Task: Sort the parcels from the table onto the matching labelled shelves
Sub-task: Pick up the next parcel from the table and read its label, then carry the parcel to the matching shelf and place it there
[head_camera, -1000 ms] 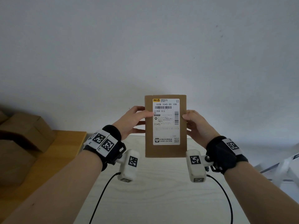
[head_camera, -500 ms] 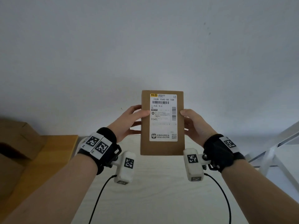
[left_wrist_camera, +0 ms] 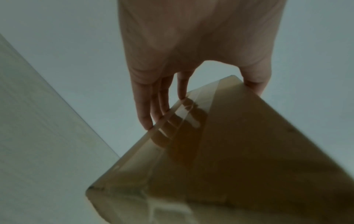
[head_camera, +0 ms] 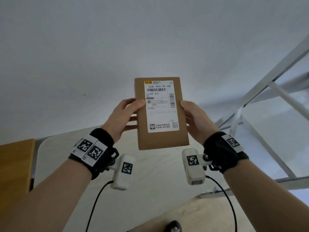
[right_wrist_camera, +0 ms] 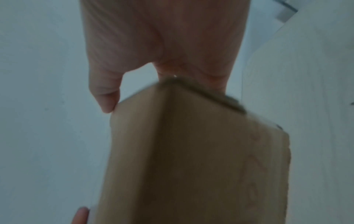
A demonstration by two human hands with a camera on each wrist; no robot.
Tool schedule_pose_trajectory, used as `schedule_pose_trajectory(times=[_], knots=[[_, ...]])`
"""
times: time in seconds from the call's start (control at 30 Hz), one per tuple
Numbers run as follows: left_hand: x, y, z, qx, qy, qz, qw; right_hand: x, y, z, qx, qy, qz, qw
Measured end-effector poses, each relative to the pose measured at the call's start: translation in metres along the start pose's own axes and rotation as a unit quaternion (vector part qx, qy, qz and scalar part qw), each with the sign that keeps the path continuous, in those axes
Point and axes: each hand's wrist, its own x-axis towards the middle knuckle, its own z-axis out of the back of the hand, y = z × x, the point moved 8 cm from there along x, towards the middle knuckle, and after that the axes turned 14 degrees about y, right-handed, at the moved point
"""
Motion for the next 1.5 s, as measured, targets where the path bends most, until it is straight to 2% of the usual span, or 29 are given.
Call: schedule_pose_trajectory(times=[0.23,0.4,0.63,0.97,1.1,1.3,1.5], knots=[[-0.007,-0.009,-0.058,0.020,0.035,-0.017,0.999,-0.057,0.016,0.038,-0.015,-0.021,0.037,0.999],[-0.030,-0.023,-0.134,0.042,0.059,-0.050,0.996,-0.127,0.032,0.079,-0.013,-0.056,0.086,0.995],[-0.097,-0.042,-0.293,0.090,0.067,-0.163,0.980,-0.287,0.065,0.153,-0.038,-0.161,0.201,0.966],[-0.173,-0.033,-0.542,0.102,0.195,-0.281,0.934,-0.526,0.087,0.289,-0.032,-0.317,0.273,0.908],[-0.190,-0.036,-0.633,0.115,0.235,-0.322,0.910,-0.598,0.095,0.346,-0.007,-0.374,0.299,0.878],[-0.182,-0.050,-0.730,0.130,0.268,-0.339,0.893,-0.645,0.116,0.418,0.029,-0.387,0.338,0.858],[-0.134,-0.070,-0.809,0.133,0.290,-0.343,0.883,-0.643,0.150,0.502,0.047,-0.364,0.373,0.852]])
